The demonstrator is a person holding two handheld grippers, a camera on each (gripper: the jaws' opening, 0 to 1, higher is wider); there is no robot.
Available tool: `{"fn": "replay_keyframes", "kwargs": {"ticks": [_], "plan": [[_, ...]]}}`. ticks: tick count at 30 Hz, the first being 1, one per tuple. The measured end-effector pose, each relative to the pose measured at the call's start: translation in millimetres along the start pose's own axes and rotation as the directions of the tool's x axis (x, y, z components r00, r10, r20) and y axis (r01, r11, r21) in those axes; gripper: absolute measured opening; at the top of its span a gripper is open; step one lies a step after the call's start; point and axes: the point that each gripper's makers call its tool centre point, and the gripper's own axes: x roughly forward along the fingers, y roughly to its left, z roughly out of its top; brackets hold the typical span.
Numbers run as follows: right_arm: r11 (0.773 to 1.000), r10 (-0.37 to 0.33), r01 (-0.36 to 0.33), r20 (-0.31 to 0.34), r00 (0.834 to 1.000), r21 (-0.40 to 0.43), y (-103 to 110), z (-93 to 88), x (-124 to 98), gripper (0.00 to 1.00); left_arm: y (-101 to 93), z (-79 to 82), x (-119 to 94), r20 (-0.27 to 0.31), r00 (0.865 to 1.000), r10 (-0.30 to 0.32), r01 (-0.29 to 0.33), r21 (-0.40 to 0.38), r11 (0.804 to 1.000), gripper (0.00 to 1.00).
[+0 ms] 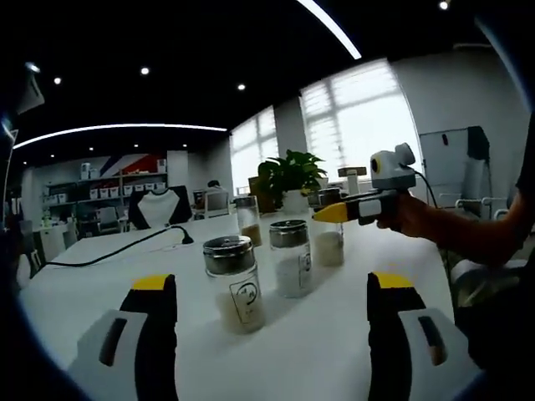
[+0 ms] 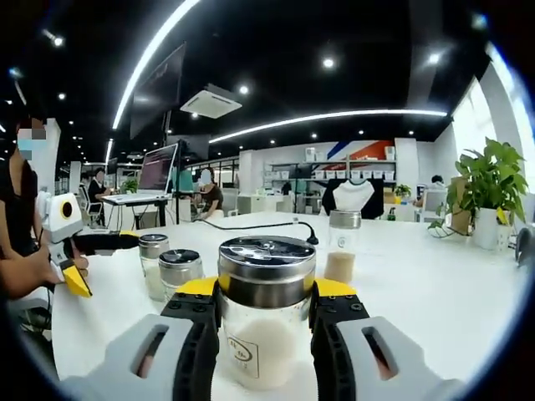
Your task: Rotate the seasoning bottle until the label or dispensing opening points toward the visible target arrow and the bottle remains upright within the marked orientation range
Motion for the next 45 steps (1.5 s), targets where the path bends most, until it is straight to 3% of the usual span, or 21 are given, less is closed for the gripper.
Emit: {"fn": "replay_keyframes", "kwargs": {"ticks": [12, 45], "plan": [[1.0, 0.008, -0.008, 0.021, 1.0, -0.001, 7.2, 0.1, 2.9, 0.39, 3.1, 0.4, -2.0, 0.014, 1.0, 0.02, -0.021, 0.035, 0.999, 1.0], [1.0, -0.023, 0.023, 0.041, 0.999, 0.003, 11.2, 2.3, 2.2, 0.39, 2.3, -6.6, -2.3, -0.013, 1.0, 0.023, -0.022, 0.059, 0.998, 1.0]]}}
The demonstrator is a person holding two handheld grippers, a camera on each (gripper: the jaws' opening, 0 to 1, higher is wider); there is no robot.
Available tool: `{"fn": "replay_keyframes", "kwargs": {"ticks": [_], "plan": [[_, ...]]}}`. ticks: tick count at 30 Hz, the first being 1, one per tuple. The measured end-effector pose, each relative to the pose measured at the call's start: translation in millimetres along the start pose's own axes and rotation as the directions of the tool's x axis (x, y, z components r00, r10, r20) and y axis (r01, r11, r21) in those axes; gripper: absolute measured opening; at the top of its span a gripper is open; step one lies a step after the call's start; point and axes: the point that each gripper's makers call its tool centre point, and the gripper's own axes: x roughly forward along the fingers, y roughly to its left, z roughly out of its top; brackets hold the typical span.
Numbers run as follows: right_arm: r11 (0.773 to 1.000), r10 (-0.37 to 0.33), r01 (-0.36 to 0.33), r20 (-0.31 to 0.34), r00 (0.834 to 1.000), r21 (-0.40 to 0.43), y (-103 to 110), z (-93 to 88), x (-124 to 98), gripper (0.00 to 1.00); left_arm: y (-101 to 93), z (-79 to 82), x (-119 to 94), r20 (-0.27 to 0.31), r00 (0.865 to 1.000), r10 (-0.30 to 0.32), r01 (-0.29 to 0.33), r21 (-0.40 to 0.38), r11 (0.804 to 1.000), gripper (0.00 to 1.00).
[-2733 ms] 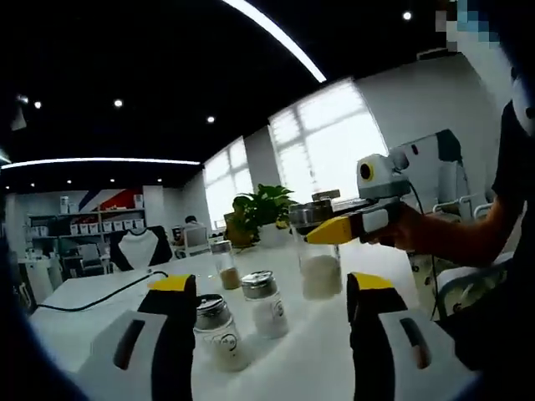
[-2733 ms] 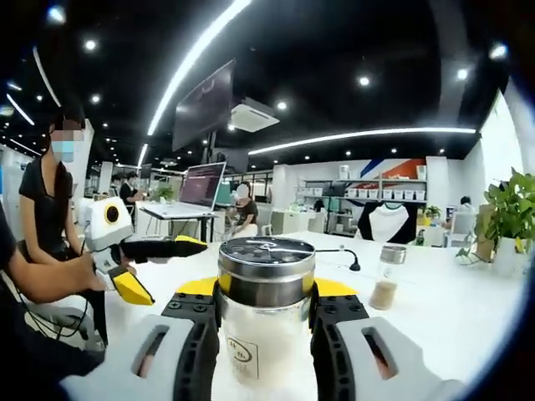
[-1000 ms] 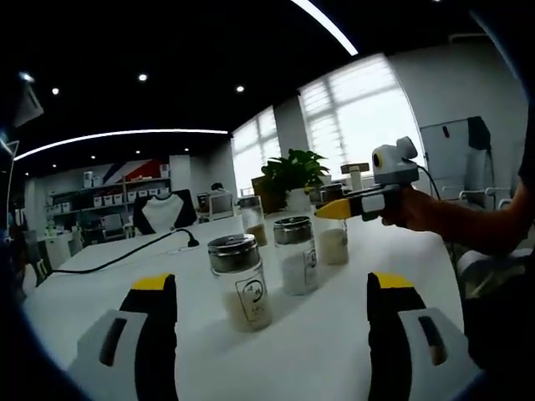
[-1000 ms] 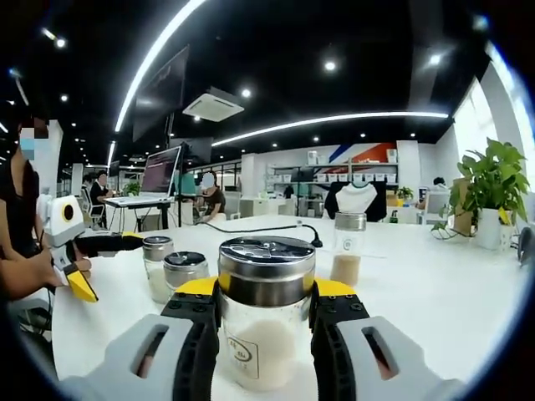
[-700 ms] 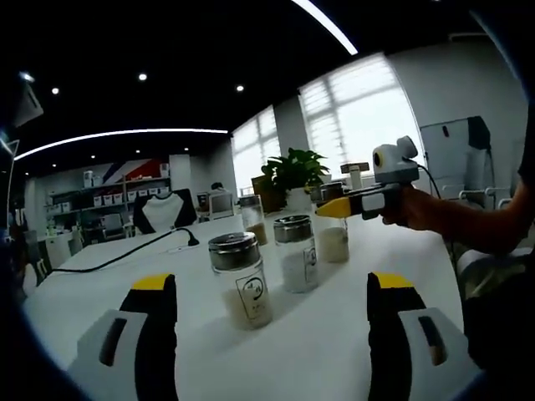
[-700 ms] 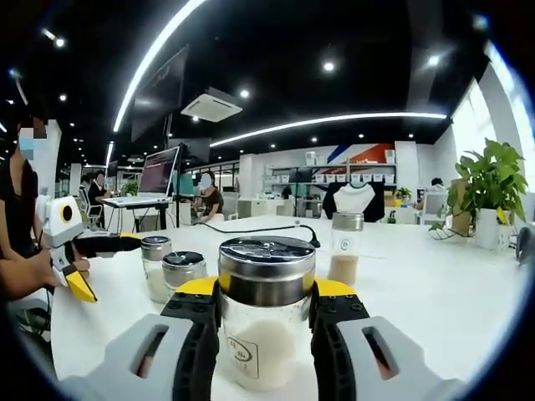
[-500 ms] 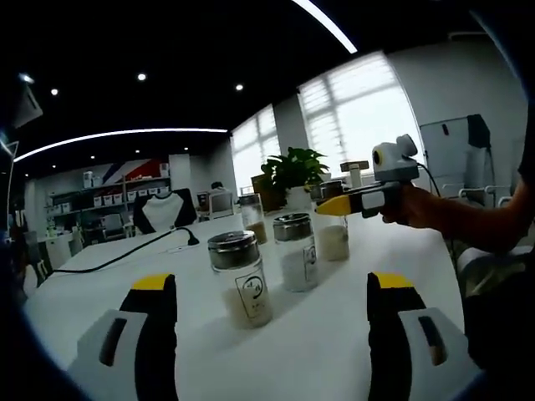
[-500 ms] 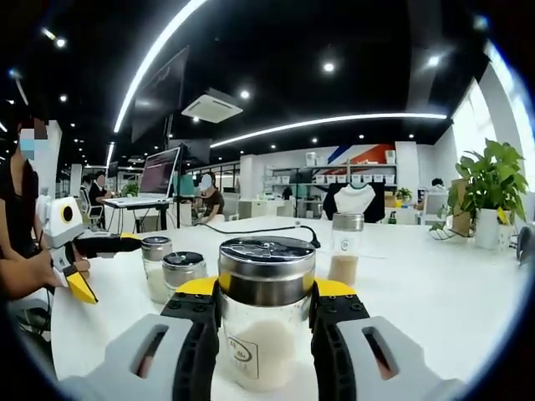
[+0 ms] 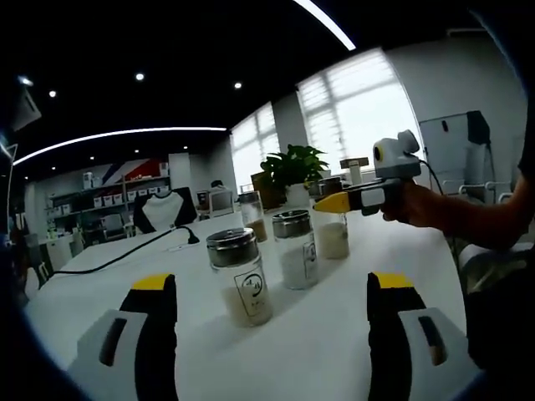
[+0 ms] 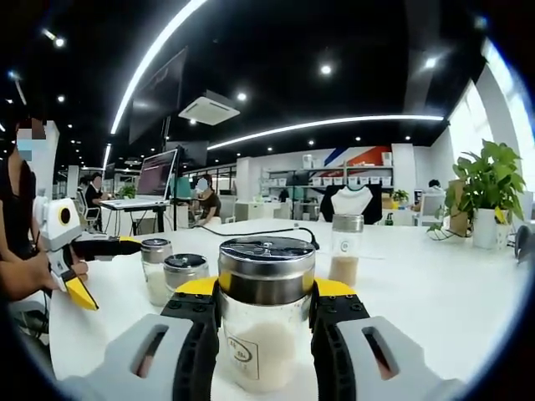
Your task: Rotate the seasoning bottle until the label or dispensing opening points toward the visible target arrow and the bottle remains upright within the marked orientation range
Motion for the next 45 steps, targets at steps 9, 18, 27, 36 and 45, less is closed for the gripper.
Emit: {"fn": "replay_keyframes", "kwargs": {"ticks": [9, 18, 27, 36, 45], "plan": [[1.0, 0.0, 0.0, 0.006, 1.0, 0.003, -0.7, 1.1, 1.6, 0.4, -0.3, -1.1, 0.6, -0.007, 1.0, -0.002, 0.002, 0.006, 1.0, 1.0], [1.0, 0.0, 0.0, 0.022, 1.0, -0.008, -0.3, 1.5, 2.4, 0.4, -1.2, -1.7, 0.8, -0.011, 1.0, -0.006, 0.006, 0.01, 1.0, 1.0], [0.998, -0.011, 0.015, 0.071, 0.997, -0.056, 1.7, 21.0, -2.3, 0.58, -1.8, -1.6, 1.3, -0.012, 1.0, -0.011, 0.011, 0.008, 1.0, 1.0], [1.0, -0.001, 0.003, 0.111, 0.994, -0.016, -5.5, 50.8, -13.3, 0.56, -1.4, -1.9, 1.8, -0.011, 1.0, -0.015, 0.015, 0.0, 1.0, 1.0], [1.0, 0.002, -0.003, 0.053, 0.999, 0.016, -36.9, 70.0, -0.2, 0.62, -0.9, -2.7, 1.7, -0.017, 1.0, -0.011, 0.011, -0.003, 1.0, 1.0]]}}
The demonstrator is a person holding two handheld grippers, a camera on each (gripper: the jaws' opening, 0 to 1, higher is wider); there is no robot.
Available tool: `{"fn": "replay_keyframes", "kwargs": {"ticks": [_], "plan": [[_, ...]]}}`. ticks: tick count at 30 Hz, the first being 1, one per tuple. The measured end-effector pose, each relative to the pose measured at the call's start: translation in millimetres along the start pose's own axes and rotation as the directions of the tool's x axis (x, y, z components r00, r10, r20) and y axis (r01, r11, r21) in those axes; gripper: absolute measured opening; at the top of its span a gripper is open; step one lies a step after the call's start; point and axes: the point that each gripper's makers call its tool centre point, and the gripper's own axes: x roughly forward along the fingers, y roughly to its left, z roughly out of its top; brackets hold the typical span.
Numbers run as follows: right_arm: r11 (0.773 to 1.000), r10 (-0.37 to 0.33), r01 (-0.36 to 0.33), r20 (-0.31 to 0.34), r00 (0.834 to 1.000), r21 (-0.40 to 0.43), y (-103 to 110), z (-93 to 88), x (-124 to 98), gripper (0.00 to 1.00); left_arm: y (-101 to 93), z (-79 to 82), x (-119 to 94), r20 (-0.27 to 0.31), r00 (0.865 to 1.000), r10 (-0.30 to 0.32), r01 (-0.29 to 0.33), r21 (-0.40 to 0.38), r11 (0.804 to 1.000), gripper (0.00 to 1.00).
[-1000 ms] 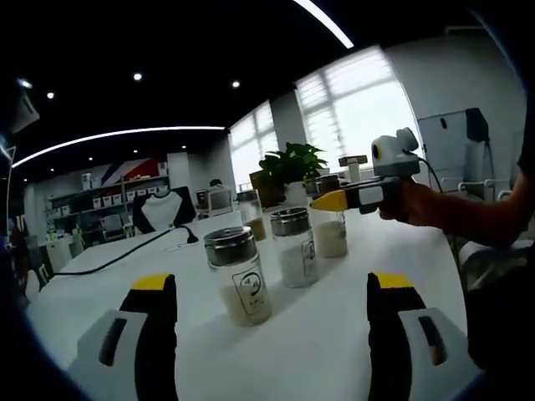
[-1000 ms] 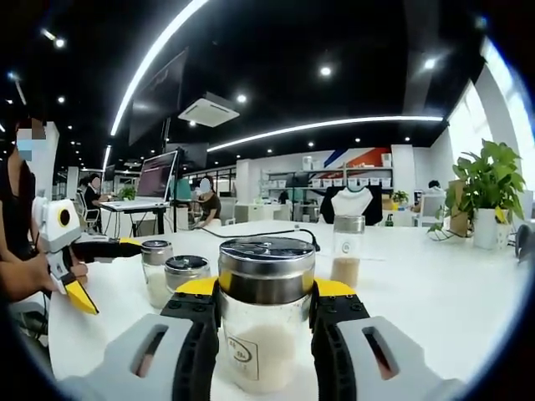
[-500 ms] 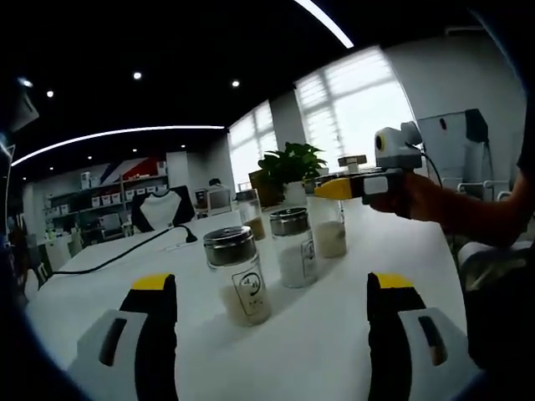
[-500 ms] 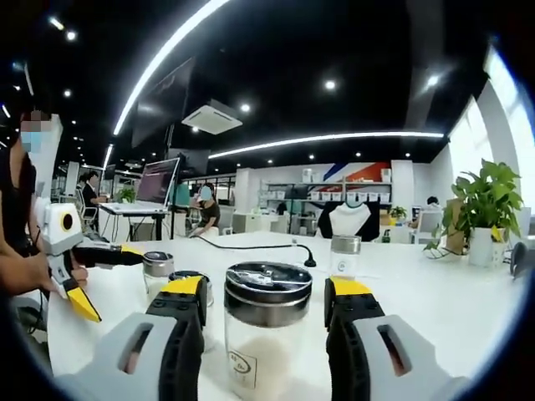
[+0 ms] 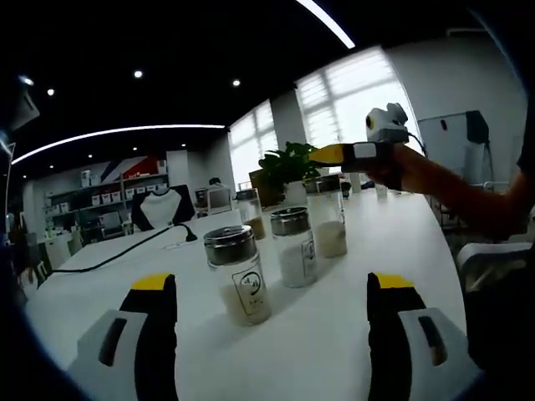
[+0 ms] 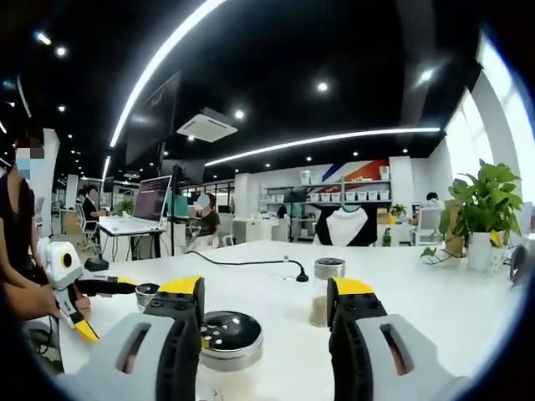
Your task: Rotate the seasoning bottle until the label or dispensing opening points toward the visible target arrow and the bottle remains upright within the marked orientation range
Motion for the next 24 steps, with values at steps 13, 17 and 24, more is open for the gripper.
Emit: {"fn": "replay_keyframes", "kwargs": {"ticks": [13, 17, 24], "plan": [[0.998, -0.054, 0.052, -0.05, 0.997, -0.043, -50.9, -12.4, 38.5, 0.56, -1.9, -1.5, 0.3, -0.006, 1.0, -0.008, 0.008, 0.007, 1.0, 1.0], [0.995, -0.066, 0.063, -0.038, 0.997, -0.082, -60.4, -20.0, 55.0, 0.55, -1.1, -2.7, 1.0, -0.012, 1.0, -0.009, 0.009, 0.008, 1.0, 1.0], [0.995, -0.081, 0.078, -0.036, 0.996, -0.067, -74.3, -37.1, 84.9, 0.54, -1.2, -3.9, 0.5, -0.018, 1.0, -0.002, 0.002, 0.019, 1.0, 1.0]]}}
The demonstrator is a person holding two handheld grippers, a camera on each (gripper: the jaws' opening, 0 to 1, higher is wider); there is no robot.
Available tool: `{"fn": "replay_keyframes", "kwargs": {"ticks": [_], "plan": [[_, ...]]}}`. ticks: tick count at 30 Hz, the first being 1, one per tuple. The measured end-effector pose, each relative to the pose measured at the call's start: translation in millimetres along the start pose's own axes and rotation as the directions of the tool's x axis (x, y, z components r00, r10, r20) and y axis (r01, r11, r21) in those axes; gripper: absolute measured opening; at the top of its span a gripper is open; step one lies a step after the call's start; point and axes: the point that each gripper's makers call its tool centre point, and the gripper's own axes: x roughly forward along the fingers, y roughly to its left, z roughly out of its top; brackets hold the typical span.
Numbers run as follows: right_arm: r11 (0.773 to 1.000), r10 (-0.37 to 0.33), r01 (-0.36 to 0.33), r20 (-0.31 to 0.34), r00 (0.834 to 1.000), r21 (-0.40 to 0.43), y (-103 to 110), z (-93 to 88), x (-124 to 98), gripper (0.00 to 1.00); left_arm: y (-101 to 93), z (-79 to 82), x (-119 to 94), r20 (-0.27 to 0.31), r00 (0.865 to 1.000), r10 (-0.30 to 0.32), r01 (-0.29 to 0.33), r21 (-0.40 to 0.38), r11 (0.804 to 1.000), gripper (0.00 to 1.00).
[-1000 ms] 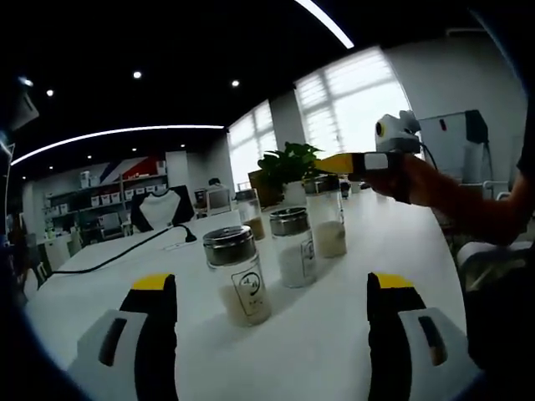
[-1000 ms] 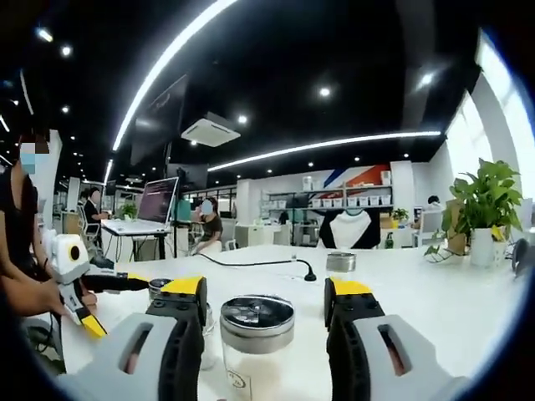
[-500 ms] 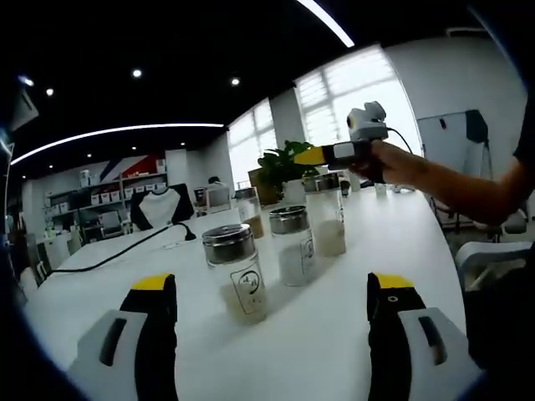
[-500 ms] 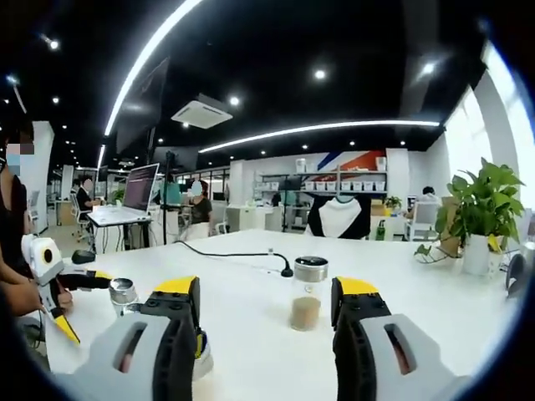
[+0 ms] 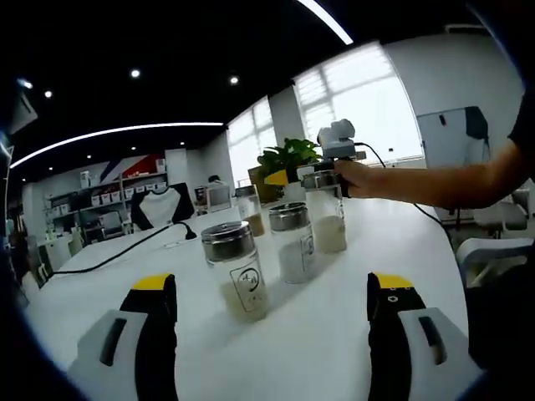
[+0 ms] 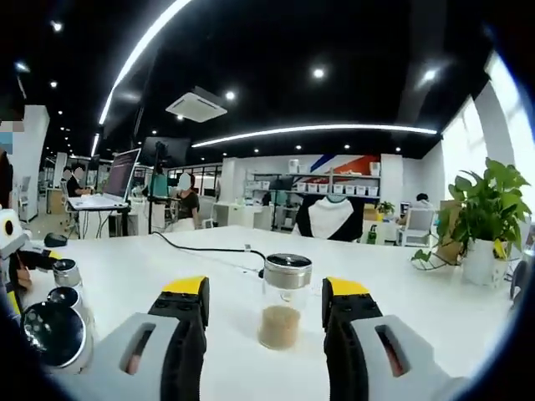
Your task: Rotate the seasoning bottle until the label or dispensing opening points toward the visible target arrow and the bottle remains upright within the marked orientation range
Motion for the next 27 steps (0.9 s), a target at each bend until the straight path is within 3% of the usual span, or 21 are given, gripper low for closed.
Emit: {"fn": "replay_keyframes", "kwargs": {"ticks": [12, 16, 19, 27], "plan": [[0.998, -0.055, 0.055, -0.022, 0.998, -0.014, -28.7, -17.4, 39.0, 0.47, -2.0, -0.3, 0.3, -0.005, 1.0, 0.002, -0.002, 0.013, 1.0, 1.0], [0.999, -0.049, 0.049, -0.023, 0.999, -0.01, -28.5, -18.9, 48.8, 0.47, -2.8, -0.7, 0.4, -0.009, 1.0, 0.003, -0.003, 0.023, 1.0, 1.0], [0.998, -0.067, 0.066, -0.073, 0.995, -0.021, -31.7, -29.8, 57.9, 0.47, -2.9, -1.3, 0.0, -0.013, 1.0, 0.004, -0.004, 0.025, 1.0, 1.0], [0.999, -0.045, 0.043, -0.074, 0.996, -0.032, -30.4, -34.6, 74.9, 0.44, -1.7, -1.5, 0.2, -0.013, 1.0, 0.008, -0.008, 0.031, 0.999, 1.0]]}}
